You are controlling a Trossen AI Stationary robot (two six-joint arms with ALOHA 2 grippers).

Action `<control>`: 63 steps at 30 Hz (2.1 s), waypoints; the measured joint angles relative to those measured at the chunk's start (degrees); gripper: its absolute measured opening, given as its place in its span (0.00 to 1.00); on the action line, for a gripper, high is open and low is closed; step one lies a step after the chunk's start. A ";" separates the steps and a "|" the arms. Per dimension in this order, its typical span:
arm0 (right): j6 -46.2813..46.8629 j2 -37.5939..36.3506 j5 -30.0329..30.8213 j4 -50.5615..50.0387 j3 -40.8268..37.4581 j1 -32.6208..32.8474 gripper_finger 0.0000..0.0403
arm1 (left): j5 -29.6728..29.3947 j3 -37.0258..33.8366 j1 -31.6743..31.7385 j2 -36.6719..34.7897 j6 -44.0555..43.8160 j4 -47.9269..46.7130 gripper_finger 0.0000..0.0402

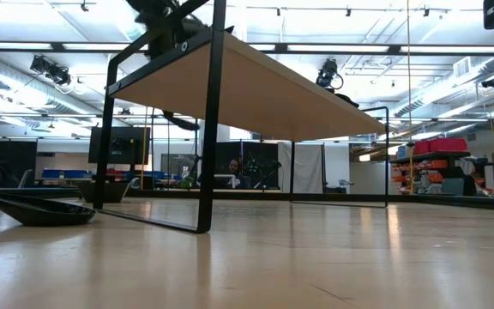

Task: Pick & Place Mini shaped plates
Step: Stack the black teardrop shaped plate on top of the black teardrop shaped plate on the shelf

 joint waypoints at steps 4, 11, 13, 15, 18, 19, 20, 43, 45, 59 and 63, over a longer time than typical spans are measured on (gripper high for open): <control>0.00 0.00 0.00 0.01 0.00 0.02 0.03 | 1.00 0.00 1.19 2.56 -9.23 0.06 0.01; -0.01 0.00 0.00 0.01 0.00 0.01 0.03 | 0.92 -0.02 1.94 6.95 -21.26 3.39 0.01; -0.01 0.00 0.00 0.01 0.00 0.01 0.03 | 0.89 -0.02 1.92 7.96 -23.91 4.59 0.01; 0.00 0.00 0.00 0.01 0.00 0.02 0.03 | 0.84 -0.02 1.75 8.84 -28.16 5.67 0.01; 0.00 0.00 0.00 0.01 0.00 0.02 0.03 | 0.85 -0.02 1.48 9.66 -34.32 8.65 0.01; 0.00 0.00 0.00 0.01 0.00 0.00 0.03 | 1.13 -0.02 1.43 9.80 -35.80 9.94 0.01; 0.00 0.00 0.00 0.01 0.00 0.00 0.03 | 1.41 -0.02 1.24 9.94 -36.94 11.03 0.01; -0.01 0.00 0.00 0.01 0.00 0.01 0.03 | 8.96 -22.80 -3.14 10.23 -67.08 34.55 0.01; 0.00 0.00 0.00 0.01 0.00 0.02 0.03 | 9.54 -23.85 -3.31 10.23 -69.06 36.38 0.01; -0.01 0.00 0.00 0.01 0.00 0.00 0.03 | 7.20 -27.52 -3.55 10.15 -79.91 41.59 0.01; 0.00 0.00 0.00 0.01 0.00 0.01 0.03 | 7.22 -27.52 -3.57 10.15 -79.92 41.81 0.05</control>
